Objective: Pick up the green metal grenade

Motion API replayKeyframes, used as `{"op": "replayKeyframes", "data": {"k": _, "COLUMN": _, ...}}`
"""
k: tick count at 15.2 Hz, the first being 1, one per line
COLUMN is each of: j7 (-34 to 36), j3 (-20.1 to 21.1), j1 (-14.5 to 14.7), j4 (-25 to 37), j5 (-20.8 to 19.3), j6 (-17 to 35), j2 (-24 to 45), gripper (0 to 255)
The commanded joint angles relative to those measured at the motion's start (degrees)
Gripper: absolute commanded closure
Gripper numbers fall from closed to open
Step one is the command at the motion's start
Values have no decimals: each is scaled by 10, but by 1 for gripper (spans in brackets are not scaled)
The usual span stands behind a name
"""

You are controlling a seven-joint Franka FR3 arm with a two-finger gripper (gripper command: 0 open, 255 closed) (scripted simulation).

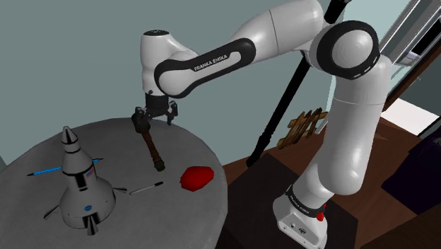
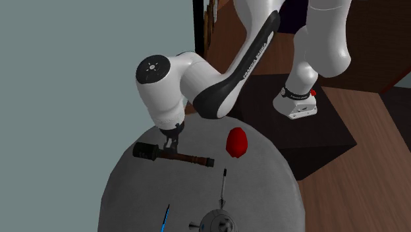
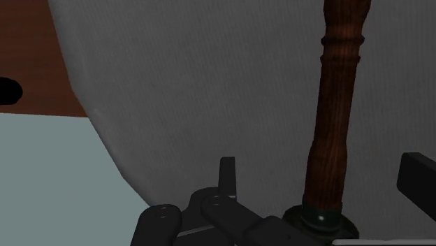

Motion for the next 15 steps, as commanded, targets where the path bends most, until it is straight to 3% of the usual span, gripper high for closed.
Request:
{"op": "replayKeyframes", "data": {"k": 1, "j7": 24, "j3": -7, "j1": 17, "j4": 47, "j5": -17, "j6": -1, "j2": 50, "gripper": 0}}
{"op": "replayKeyframes", "data": {"k": 3, "j7": 36, "j3": -13, "j1": 28, "j4": 80, "j5": -26, "j6": -4, "j2": 81, "gripper": 0}}
{"op": "replayKeyframes", "data": {"k": 12, "j7": 47, "j3": -22, "j1": 34, "j4": 69, "j5": -41, "j6": 38, "j2": 114, "gripper": 0}}
{"op": "replayKeyframes", "data": {"k": 13, "j7": 47, "j3": -23, "j1": 35, "j4": 70, "j5": -41, "j6": 38, "j2": 115, "gripper": 255}}
{"op": "replayKeyframes", "data": {"k": 15, "j7": 47, "j3": -23, "j1": 35, "j4": 70, "j5": -41, "j6": 38, "j2": 115, "gripper": 255}}
